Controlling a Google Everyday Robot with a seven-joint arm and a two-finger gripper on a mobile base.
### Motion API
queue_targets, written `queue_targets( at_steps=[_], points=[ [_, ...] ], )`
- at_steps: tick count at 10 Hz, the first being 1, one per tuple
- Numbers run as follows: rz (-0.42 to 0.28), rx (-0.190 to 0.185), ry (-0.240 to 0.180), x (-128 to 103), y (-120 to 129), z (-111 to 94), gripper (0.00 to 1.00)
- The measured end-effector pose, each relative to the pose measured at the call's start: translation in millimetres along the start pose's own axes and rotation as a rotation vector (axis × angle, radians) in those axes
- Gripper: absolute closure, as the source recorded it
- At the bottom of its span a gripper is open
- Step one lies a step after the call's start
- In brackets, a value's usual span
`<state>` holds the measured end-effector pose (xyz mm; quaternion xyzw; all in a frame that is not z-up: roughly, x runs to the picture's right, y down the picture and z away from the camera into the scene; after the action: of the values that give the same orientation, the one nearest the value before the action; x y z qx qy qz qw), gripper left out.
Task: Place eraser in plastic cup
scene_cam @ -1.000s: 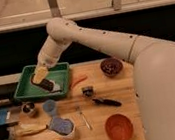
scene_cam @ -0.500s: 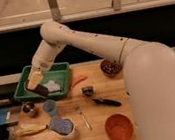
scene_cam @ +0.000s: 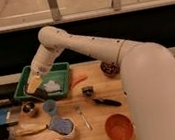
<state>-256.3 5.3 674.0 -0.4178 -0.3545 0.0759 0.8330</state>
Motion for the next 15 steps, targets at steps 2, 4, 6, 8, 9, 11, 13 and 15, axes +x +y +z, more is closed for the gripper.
queue_targets(
  at_steps=[2,4,6,8,9,11,13,15],
  points=[
    [-0.003,0.019,0.017,1.1,2.2,8.5,1.0],
    [-0.004,0.028,0.017,0.7,4.7,15.1,1.0],
    [0.005,0.03,0.005,5.4,5.2,21.4,1.0],
    [0.021,0.014,-0.036,15.2,4.0,32.3,1.0],
    [0.032,0.009,-0.06,23.0,1.9,35.5,1.0],
    [0.049,-0.008,-0.09,30.9,-0.1,45.6,1.0],
    [0.066,-0.015,-0.106,39.0,-3.2,51.7,1.0],
    [0.071,-0.008,-0.11,42.0,-5.6,50.5,1.0]
  ],
)
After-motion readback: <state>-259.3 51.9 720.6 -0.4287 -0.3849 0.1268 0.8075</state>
